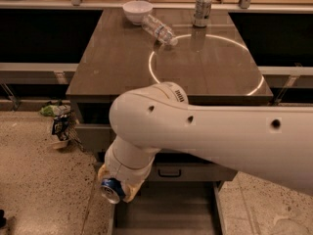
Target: Place pepsi can into bottom drawer
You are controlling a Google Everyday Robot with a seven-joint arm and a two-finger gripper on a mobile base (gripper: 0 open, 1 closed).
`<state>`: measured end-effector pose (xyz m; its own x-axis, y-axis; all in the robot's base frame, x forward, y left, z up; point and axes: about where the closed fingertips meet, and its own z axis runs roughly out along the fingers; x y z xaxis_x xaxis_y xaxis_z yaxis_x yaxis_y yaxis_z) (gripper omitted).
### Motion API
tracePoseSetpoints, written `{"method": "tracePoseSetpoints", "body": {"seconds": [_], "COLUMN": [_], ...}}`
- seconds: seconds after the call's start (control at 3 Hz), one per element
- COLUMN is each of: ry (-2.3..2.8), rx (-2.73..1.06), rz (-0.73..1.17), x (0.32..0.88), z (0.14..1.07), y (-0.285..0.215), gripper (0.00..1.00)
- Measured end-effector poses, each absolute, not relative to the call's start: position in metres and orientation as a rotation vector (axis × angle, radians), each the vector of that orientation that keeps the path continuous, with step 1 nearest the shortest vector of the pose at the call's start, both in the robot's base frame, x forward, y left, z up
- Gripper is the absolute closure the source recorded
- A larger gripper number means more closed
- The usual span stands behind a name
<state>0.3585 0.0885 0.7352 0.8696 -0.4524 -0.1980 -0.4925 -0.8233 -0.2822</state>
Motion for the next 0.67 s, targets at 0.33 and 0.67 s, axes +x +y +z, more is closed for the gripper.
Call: {"method": "tracePoseSetpoints", "body": {"seconds": [0.33,0.67], "ry": [0.787,0.758], "rx": [-2.725,-2.806], "rz": [0.181,0.165], "x": [0.358,0.36], "z": [0.727,0.711], "y": [0.083,0.079], "gripper": [1.0,1.0]}}
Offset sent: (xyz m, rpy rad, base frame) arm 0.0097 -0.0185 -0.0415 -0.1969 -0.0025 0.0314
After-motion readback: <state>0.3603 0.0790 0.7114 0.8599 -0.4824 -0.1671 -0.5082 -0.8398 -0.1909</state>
